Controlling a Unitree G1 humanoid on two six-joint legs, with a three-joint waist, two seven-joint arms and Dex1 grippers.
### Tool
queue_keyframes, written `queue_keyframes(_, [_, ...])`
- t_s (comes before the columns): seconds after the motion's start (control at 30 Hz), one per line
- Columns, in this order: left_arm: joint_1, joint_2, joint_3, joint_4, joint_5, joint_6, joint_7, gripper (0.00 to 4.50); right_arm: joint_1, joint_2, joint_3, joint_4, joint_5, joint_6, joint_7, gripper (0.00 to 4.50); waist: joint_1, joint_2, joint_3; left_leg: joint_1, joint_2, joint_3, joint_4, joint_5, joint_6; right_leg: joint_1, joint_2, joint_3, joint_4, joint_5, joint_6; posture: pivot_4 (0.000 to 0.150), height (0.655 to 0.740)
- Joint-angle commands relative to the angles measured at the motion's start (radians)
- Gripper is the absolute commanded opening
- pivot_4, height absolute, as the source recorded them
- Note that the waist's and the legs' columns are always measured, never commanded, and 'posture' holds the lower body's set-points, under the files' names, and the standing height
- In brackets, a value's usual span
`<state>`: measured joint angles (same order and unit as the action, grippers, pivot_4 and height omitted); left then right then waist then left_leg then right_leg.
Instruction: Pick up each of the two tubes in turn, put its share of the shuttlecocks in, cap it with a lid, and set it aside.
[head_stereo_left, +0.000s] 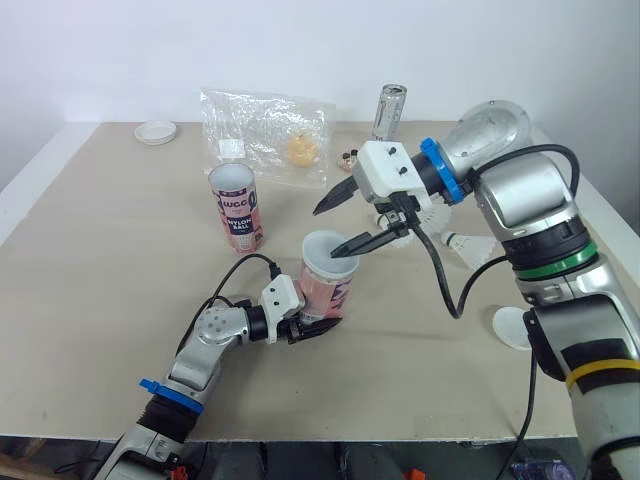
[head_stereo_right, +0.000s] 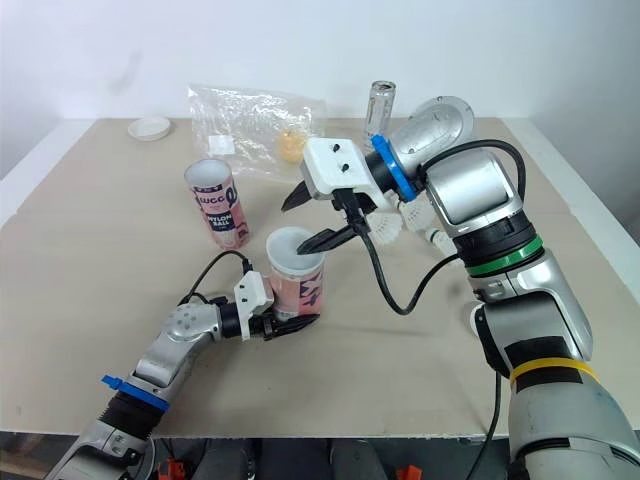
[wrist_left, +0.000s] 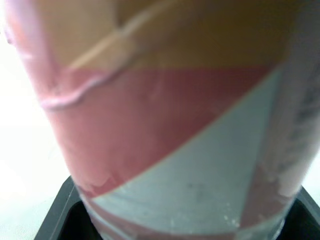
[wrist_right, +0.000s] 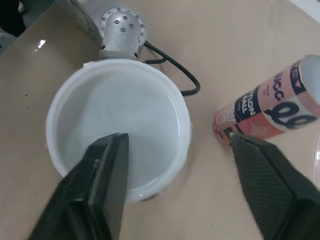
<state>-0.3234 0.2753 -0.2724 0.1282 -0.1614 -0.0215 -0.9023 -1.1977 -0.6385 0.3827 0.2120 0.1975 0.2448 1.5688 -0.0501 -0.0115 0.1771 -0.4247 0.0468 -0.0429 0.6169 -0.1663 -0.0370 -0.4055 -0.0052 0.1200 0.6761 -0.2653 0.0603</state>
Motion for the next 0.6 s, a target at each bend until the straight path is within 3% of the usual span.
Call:
queue_keyframes(0.03, [0.022,0.015,-0.002,0.034,0.012,0.031,0.003,2.75,-0.065,-0.003,-0.107,0.022,0.071,0.083,-0.002,3.30,0.000,0.000,0.000,0.000,0.000,0.000,0.000,0.000,0.000,0.000,0.000,0.000,0.000,0.000,0.000,0.150,0.7400])
queue_keyframes(0.2, [0.023,0.018,-0.001,0.032,0.012,0.029,0.001,2.75,-0.041,0.007,-0.211,-0.002,0.193,0.295,-0.065,3.30,0.000,0.000,0.000,0.000,0.000,0.000,0.000,0.000,0.000,0.000,0.000,0.000,0.000,0.000,-0.001,0.150,0.7400])
queue_keyframes(0.3, [0.024,0.020,-0.001,0.031,0.012,0.029,0.002,2.75,0.032,-0.008,-0.229,-0.108,0.263,0.417,-0.074,2.48,0.000,0.000,0.000,0.000,0.000,-0.001,0.000,0.000,0.000,0.000,0.000,0.000,0.000,-0.001,-0.001,0.150,0.7400])
queue_keyframes(0.37, [0.024,0.020,-0.002,0.030,0.012,0.029,0.002,2.75,0.095,-0.019,-0.217,-0.199,0.294,0.475,-0.083,1.59,0.000,0.000,0.000,0.000,0.000,-0.001,-0.001,0.000,0.000,0.000,0.000,0.000,0.000,-0.001,-0.001,0.150,0.7400])
queue_keyframes(0.5, [0.024,0.021,-0.002,0.030,0.011,0.029,0.001,2.75,0.142,-0.007,-0.206,-0.257,0.306,0.520,-0.129,0.36,-0.001,0.000,0.000,0.000,0.000,-0.001,-0.001,0.000,0.000,-0.001,0.000,0.000,0.000,0.000,0.000,0.150,0.7400])
queue_keyframes(0.6, [0.022,0.020,-0.003,0.030,0.009,0.030,0.000,2.75,0.162,0.003,-0.172,-0.264,0.279,0.511,-0.155,0.17,-0.002,0.000,0.000,0.000,0.000,-0.001,-0.001,0.000,0.000,-0.001,0.001,0.000,0.000,0.000,0.000,0.150,0.7400])
